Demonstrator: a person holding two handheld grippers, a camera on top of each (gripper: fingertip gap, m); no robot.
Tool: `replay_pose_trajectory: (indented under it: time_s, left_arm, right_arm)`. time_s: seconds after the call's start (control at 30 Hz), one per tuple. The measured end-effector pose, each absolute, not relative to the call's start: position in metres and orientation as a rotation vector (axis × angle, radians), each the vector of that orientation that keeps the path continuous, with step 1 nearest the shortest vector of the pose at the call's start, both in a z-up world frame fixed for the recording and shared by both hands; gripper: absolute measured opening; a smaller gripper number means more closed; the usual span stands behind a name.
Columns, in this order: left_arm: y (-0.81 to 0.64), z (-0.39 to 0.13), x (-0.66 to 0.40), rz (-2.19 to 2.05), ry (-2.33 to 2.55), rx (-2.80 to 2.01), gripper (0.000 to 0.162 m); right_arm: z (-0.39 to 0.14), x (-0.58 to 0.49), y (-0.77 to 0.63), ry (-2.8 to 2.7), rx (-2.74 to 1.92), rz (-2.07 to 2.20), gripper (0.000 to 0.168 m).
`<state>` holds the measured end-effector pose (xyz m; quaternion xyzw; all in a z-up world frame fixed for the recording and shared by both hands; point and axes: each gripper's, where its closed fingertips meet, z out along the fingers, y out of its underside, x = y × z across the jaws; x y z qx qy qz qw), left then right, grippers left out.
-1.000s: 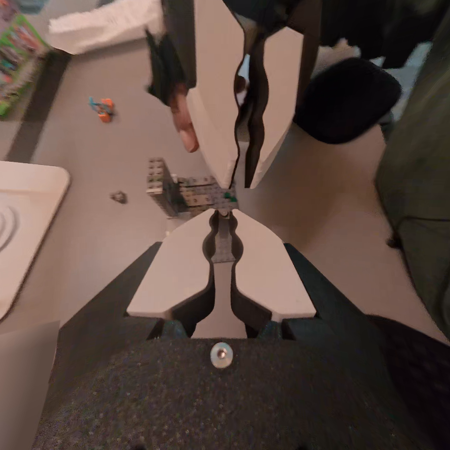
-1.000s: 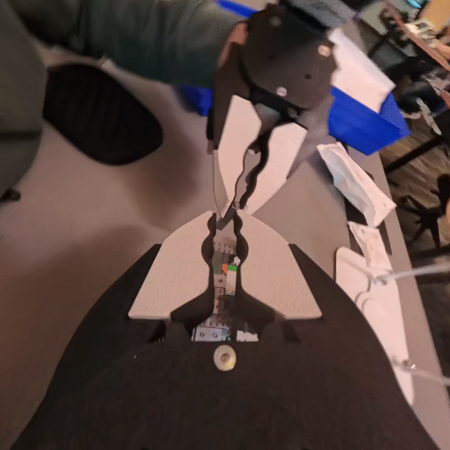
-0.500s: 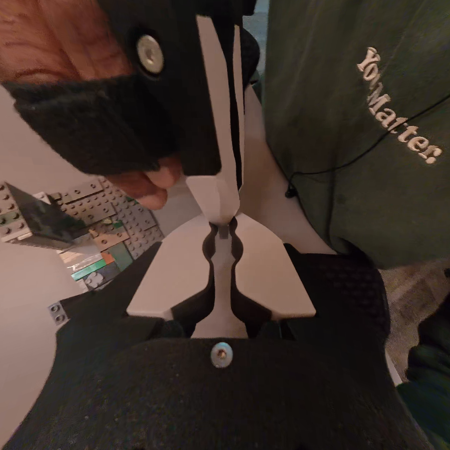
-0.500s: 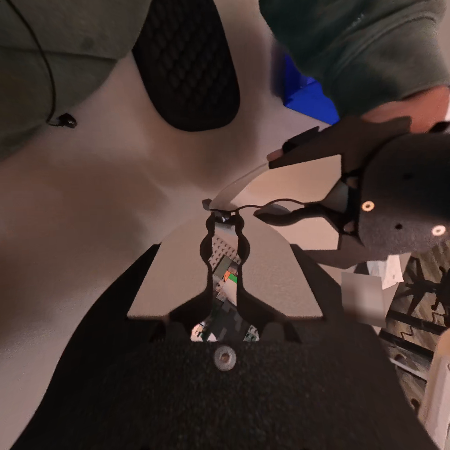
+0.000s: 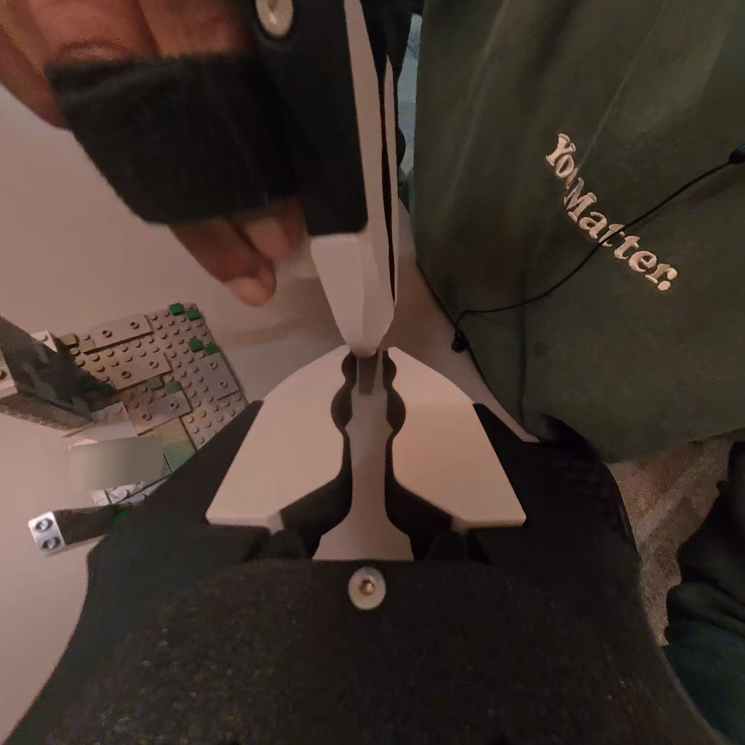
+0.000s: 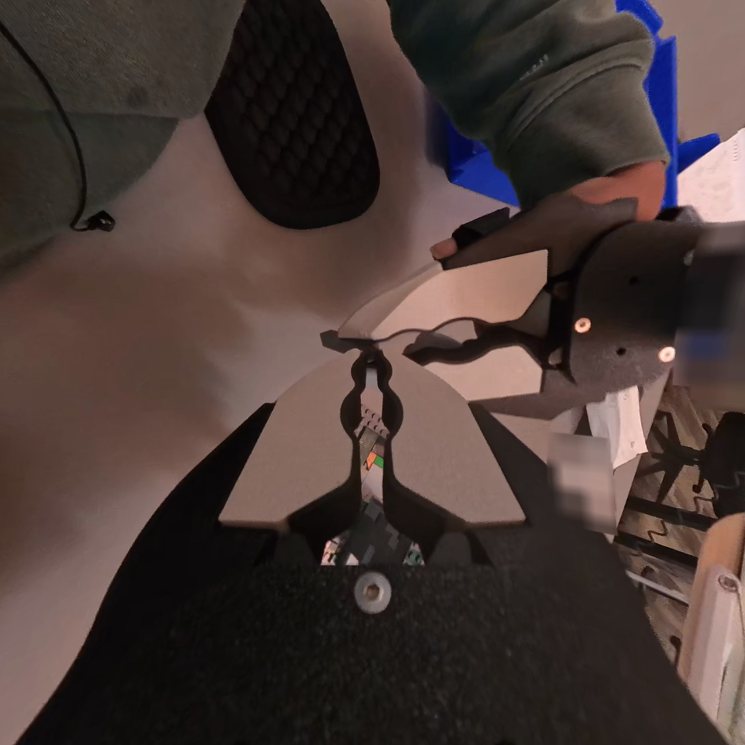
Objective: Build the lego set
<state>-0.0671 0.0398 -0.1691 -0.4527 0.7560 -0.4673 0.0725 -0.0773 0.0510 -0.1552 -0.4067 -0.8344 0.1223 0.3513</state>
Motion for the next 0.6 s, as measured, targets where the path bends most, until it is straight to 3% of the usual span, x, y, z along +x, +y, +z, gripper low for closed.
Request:
replay_pose_trajectory:
  time_s: [0.03, 0.17, 0.3, 0.6]
  left_arm:
    - [0.041, -0.17, -0.068, -1.419, 2.242, -1.367, 0.013]
    - [0.042, -0.182, -0.067, -1.458, 2.135, -1.405, 0.013]
    - [0.042, -0.201, -0.063, -1.457, 2.066, -1.445, 0.0]
    - [0.056, -0.211, -0.061, -1.294, 1.93, -1.55, 0.0]
  right_arm:
    - [-0.155, -0.076, 0.052, -2.147, -1.06, 0.32, 0.004]
    - [-0.153, -0.07, 0.055, -2.084, -1.09, 0.34, 0.0]
    - [-0.164, -0.063, 0.053, -2.068, -1.133, 0.363, 0.0]
    - [-0.222, -0.018, 0.042, -2.188, -1.435, 0.378, 0.0]
